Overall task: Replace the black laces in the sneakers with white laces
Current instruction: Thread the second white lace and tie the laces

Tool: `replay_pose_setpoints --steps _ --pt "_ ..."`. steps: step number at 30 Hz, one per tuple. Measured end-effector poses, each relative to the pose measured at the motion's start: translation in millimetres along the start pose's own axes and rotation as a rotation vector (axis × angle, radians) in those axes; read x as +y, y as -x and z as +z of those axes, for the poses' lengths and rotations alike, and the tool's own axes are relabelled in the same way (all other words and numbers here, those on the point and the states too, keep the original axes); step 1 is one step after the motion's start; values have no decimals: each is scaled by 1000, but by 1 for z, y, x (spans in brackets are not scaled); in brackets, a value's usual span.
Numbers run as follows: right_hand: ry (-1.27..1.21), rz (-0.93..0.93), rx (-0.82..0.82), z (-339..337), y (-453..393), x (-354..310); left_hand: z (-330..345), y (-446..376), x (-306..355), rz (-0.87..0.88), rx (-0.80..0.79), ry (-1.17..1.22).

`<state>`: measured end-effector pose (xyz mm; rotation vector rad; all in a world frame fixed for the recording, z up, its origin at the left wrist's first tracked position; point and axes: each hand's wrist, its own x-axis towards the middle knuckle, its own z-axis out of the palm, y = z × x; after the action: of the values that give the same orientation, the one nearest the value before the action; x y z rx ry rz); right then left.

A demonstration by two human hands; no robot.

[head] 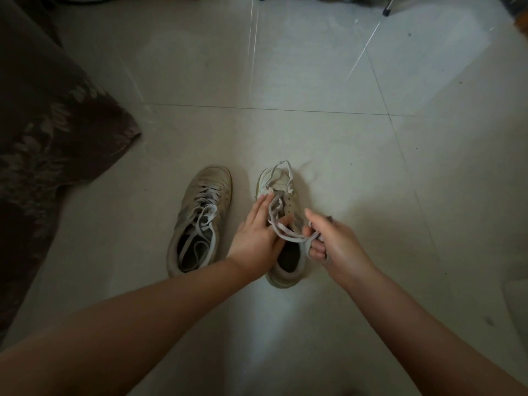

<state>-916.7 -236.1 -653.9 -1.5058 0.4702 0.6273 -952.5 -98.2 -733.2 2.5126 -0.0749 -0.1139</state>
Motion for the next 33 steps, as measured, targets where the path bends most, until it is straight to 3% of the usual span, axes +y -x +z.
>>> replay_pose_setpoints --steps 3,5,8,12,15,18,20,24,28,33 --pt "244 -115 172 -14 -13 1 -9 6 1 114 109 -66" --pt "371 -159 193 -22 -18 -1 -15 7 1 169 140 -85" --pt "397 -81 -45 -24 -16 -6 -16 1 0 295 106 -156" --pt "702 -50 -362 -27 -5 -18 -14 -3 2 352 23 -292" --pt "967 2 -416 -41 -6 -30 -15 -2 5 401 29 -311" --pt "1195 14 -323 -53 -10 -39 -20 0 5 437 47 -403" --pt "1136 -27 -247 -58 -11 -44 -21 1 6 464 39 -465" --pt "795 -86 -251 -42 -16 -51 -24 -3 15 527 94 -502" --pt "783 -63 -101 -9 -47 -36 -23 -3 27 606 108 -579" --pt "853 83 -238 14 -58 -29 -21 2 30 681 133 -570"
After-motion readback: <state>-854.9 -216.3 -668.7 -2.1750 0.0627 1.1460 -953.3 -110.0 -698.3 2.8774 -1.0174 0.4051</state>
